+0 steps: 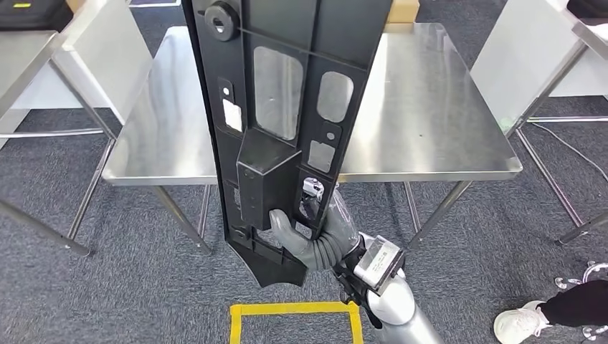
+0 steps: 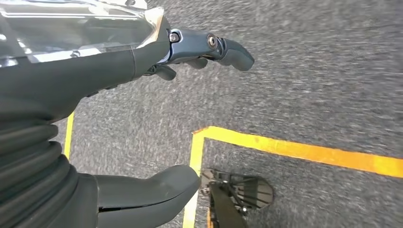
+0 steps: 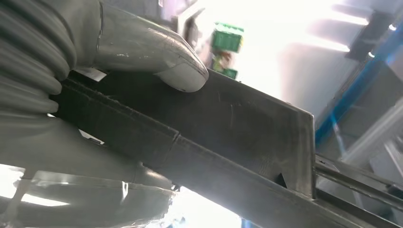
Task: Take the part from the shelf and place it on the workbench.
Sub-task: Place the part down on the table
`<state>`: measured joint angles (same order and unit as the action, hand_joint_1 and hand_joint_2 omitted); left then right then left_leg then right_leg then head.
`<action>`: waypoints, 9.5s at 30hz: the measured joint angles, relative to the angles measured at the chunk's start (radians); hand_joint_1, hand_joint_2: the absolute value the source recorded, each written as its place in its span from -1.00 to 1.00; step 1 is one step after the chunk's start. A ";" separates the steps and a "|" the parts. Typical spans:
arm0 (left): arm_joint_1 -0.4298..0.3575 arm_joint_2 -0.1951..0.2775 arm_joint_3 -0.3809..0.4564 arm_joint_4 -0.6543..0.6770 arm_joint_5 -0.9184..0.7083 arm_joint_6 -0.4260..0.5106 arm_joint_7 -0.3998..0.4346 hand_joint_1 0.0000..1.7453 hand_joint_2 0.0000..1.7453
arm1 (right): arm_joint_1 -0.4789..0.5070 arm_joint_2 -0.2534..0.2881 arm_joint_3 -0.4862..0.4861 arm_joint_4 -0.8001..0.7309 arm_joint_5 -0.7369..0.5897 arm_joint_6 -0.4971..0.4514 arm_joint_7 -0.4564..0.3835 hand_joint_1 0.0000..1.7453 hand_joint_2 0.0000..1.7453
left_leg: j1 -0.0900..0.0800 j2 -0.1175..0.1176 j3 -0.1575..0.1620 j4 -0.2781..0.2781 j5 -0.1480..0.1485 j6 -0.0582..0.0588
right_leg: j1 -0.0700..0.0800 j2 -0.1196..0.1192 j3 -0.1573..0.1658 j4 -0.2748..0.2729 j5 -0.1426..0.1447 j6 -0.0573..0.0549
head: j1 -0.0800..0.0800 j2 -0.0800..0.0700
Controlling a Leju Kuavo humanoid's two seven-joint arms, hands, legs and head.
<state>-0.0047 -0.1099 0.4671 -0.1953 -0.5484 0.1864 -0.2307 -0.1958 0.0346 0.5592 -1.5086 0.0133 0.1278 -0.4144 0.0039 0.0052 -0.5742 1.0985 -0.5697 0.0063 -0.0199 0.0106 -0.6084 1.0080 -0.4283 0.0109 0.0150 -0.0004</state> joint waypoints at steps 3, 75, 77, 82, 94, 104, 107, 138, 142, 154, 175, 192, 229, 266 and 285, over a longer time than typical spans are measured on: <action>0.000 0.000 0.000 0.000 -0.005 0.000 0.000 -1.00 1.00 | 0.002 0.002 0.000 -0.001 -0.001 0.000 0.001 1.00 1.00 | 0.009 -0.003 -0.101 0.189 -0.074 -0.014 | 0.000 0.019 0.003 0.000 -0.003 -0.006 | -0.001 0.000; -0.004 -0.004 0.023 0.001 -0.038 0.001 0.012 -1.00 1.00 | -0.004 -0.006 0.001 0.001 0.000 -0.003 0.002 1.00 1.00 | 0.006 -0.011 -0.016 -0.089 0.115 0.034 | 0.013 0.008 0.058 0.013 -0.074 0.026 | 0.011 0.000; -0.006 -0.003 0.024 0.001 -0.038 0.001 0.012 -1.00 1.00 | -0.007 -0.006 0.002 0.001 0.000 -0.003 0.002 1.00 1.00 | 0.008 -0.009 -0.007 -0.093 0.112 0.042 | 0.013 0.003 0.011 0.100 -0.106 0.024 | 0.013 0.000; -0.006 -0.004 0.027 0.001 -0.037 0.001 0.013 -1.00 1.00 | -0.008 -0.007 0.005 0.008 0.000 -0.002 0.003 1.00 1.00 | 0.007 -0.009 0.013 -0.093 0.092 0.047 | 0.010 0.000 -0.108 0.246 -0.108 0.038 | 0.014 0.000; -0.008 -0.006 0.034 0.001 -0.036 0.002 0.013 -1.00 1.00 | -0.019 0.004 0.009 0.011 -0.001 -0.002 0.004 1.00 1.00 | 0.009 -0.008 -0.071 0.114 -0.030 -0.007 | 0.005 -0.005 0.029 -0.008 -0.023 -0.017 | 0.011 0.000; -0.004 -0.005 0.038 0.001 -0.060 -0.003 0.002 -1.00 1.00 | -0.007 0.003 0.005 0.013 0.000 -0.020 0.007 1.00 1.00 | 0.001 -0.009 -0.033 -0.075 0.109 0.022 | 0.019 0.006 0.076 -0.006 -0.066 0.017 | 0.012 0.000; -0.002 -0.005 0.039 0.001 -0.070 -0.003 0.002 -1.00 1.00 | 0.003 0.002 -0.002 0.001 0.007 -0.029 0.011 1.00 1.00 | 0.006 -0.009 -0.010 -0.086 0.104 0.042 | 0.016 0.002 0.054 0.048 -0.089 0.027 | 0.014 0.000; -0.009 -0.003 0.039 0.001 -0.100 -0.017 0.002 -1.00 1.00 | 0.058 0.003 -0.043 -0.043 0.038 -0.038 0.020 1.00 1.00 | -0.002 -0.011 0.007 -0.086 0.096 0.059 | 0.020 0.003 0.071 0.080 -0.111 0.020 | 0.013 0.000; -0.010 -0.004 0.039 0.001 -0.101 -0.017 0.002 -1.00 1.00 | 0.062 -0.001 -0.044 -0.043 0.040 -0.039 0.020 1.00 1.00 | -0.002 -0.011 0.021 -0.087 0.080 0.063 | 0.011 0.001 -0.068 0.263 -0.163 0.026 | 0.016 0.000; -0.020 -0.010 0.041 0.001 -0.150 0.007 0.004 -1.00 1.00 | -0.165 0.027 -0.010 0.123 0.399 -0.213 0.108 1.00 1.00 | -0.004 -0.008 0.058 -0.096 0.046 0.047 | 0.013 -0.001 -0.009 0.004 0.008 0.022 | 0.016 0.000; -0.029 -0.011 0.050 0.001 -0.195 -0.012 0.018 -1.00 1.00 | -0.680 0.211 0.272 0.970 1.093 -0.349 0.434 1.00 1.00 | -0.003 -0.010 0.060 -0.106 0.055 0.018 | 0.018 -0.005 -0.008 0.002 0.010 0.008 | 0.016 0.000; -0.029 -0.009 0.100 0.001 -0.168 0.000 0.021 -1.00 1.00 | -0.708 0.180 0.298 1.215 1.109 -0.179 0.614 1.00 1.00 | -0.003 -0.009 0.058 -0.106 0.053 0.020 | 0.017 -0.005 -0.008 -0.004 0.010 0.008 | 0.016 0.000; -0.029 -0.010 0.116 0.001 -0.216 0.041 0.048 -1.00 -1.00 | -0.699 0.126 0.265 1.258 1.155 -0.182 0.663 -1.00 -1.00 | -0.003 -0.009 0.058 -0.106 0.052 0.020 | 0.018 -0.005 -0.008 -0.004 0.010 0.008 | 0.016 0.000; -0.030 -0.017 0.197 0.001 -0.256 0.057 0.028 -1.00 -1.00 | -0.484 0.231 -0.171 0.483 0.221 -0.183 0.008 -1.00 -1.00 | -0.004 -0.009 0.059 -0.106 0.051 0.021 | 0.018 -0.004 -0.008 -0.004 0.010 0.008 | 0.016 0.000; -0.028 -0.028 0.243 -0.001 -0.248 0.070 -0.007 -1.00 -1.00 | -0.170 0.144 -0.165 -0.072 -0.379 0.241 0.042 -1.00 -1.00 | -0.004 -0.008 0.058 -0.105 0.048 0.021 | 0.016 -0.003 -0.006 -0.005 0.010 0.009 | 0.016 0.000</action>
<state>-0.0327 -0.1377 0.7101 -0.1965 -0.7961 0.2565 -0.2375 -0.3656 0.1786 0.3941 -1.5805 -0.3653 0.3692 -0.3727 -0.0001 -0.0033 -0.5159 0.9939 -0.5220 0.0277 -0.0040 0.0074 -0.6148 1.0027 -0.4183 0.0197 0.0309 -0.0004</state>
